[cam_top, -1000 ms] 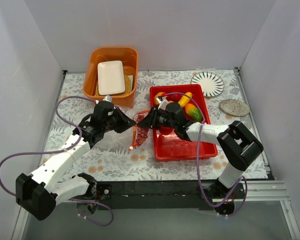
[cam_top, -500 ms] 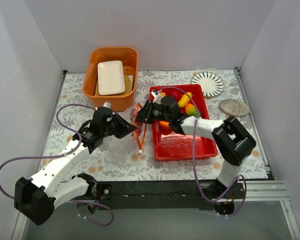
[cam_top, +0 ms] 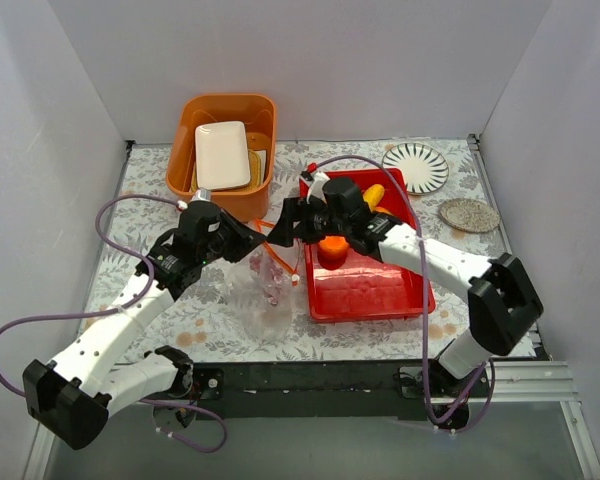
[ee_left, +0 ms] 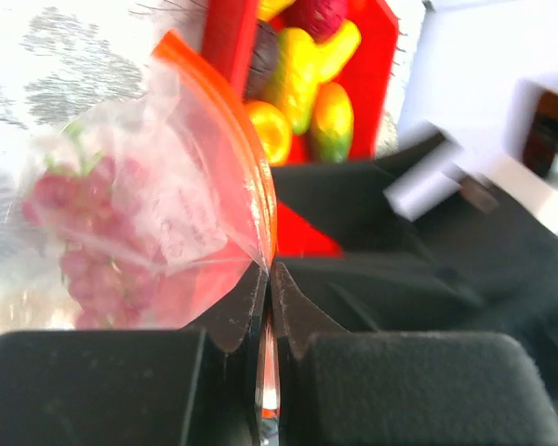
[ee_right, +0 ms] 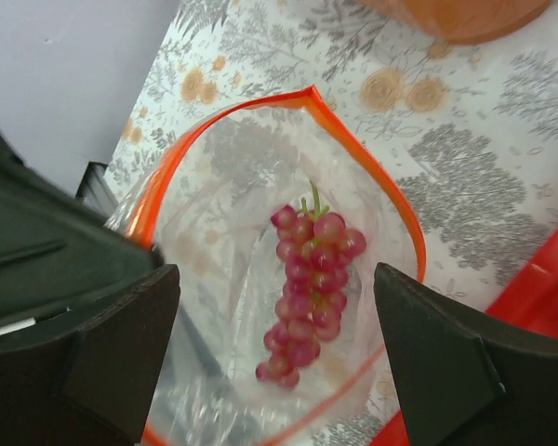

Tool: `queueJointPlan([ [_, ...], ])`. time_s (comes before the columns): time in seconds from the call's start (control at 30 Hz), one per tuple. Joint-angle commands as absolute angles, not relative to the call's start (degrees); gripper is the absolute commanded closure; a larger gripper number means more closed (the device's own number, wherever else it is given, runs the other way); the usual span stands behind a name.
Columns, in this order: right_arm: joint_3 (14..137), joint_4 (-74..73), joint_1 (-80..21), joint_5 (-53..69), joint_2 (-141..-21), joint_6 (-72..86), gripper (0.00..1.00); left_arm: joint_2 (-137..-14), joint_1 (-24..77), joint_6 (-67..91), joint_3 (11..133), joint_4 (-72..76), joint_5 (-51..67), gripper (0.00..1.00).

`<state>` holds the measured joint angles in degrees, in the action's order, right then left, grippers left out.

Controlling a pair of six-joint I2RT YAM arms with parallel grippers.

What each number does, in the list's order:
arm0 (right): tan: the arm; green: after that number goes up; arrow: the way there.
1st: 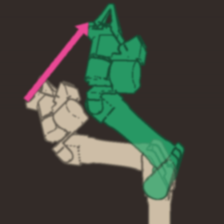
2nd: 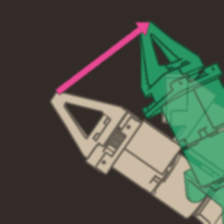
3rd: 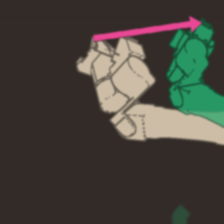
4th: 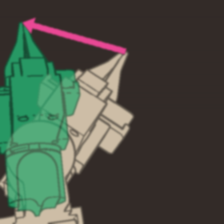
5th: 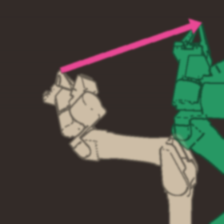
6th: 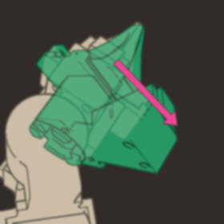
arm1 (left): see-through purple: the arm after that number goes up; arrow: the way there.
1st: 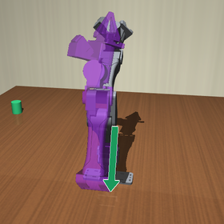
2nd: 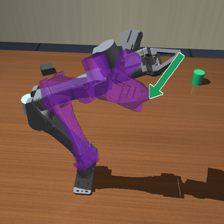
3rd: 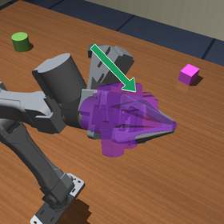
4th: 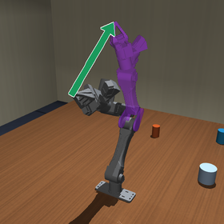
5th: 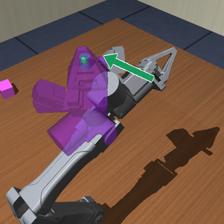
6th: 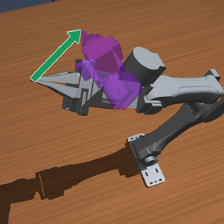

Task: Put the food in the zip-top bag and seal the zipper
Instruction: Place the fake fruit in the zipper food storage bag, then adjust the zipper food storage bag at the center of the board.

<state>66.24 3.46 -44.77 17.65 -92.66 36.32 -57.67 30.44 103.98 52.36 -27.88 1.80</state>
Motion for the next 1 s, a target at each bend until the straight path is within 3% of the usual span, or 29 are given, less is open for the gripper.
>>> queueJointPlan([
  [0.0, 66.4, -4.6, -45.2, 9.9, -85.0, 28.4, 0.07, -55.6, 30.2, 104.4, 53.5, -31.6, -4.0, 1.00],
  [0.17, 64.3, -10.3, -45.0, 4.1, -80.8, 28.0, 0.16, -53.9, 30.2, 104.1, 51.9, -31.0, -3.9, 1.00],
  [0.53, 67.4, -10.1, -44.9, 13.0, -91.9, 29.3, 0.22, -53.4, 30.2, 102.4, 51.2, -29.8, -2.4, 1.00],
  [0.6, 69.4, -10.7, -44.9, 13.9, -93.9, 29.1, 0.41, -53.4, 30.2, 102.3, 51.1, -29.8, -2.3, 1.00],
  [0.63, 70.1, -11.6, -44.9, 13.9, -94.2, 28.8, 0.59, -53.5, 30.2, 102.2, 51.1, -29.9, -2.3, 1.00],
  [0.67, 71.0, -12.0, -44.9, 12.9, -94.2, 28.7, 0.93, -53.5, 30.2, 102.1, 51.1, -30.1, -2.4, 1.00],
  [0.7, 71.0, -11.9, -45.0, 12.7, -93.2, 28.4, 0.99, -53.5, 30.2, 102.0, 51.1, -30.5, -2.8, 1.00],
  [0.8, 73.4, -11.9, -45.3, 14.4, -90.5, 26.0, 0.99, -54.2, 30.1, 99.7, 53.7, -35.0, -6.2, 1.00],
  [0.97, 77.7, -11.9, -48.5, 16.7, -82.1, 20.9, 0.99, -58.9, 30.1, 93.5, 70.4, -52.4, -30.8, 1.00],
])
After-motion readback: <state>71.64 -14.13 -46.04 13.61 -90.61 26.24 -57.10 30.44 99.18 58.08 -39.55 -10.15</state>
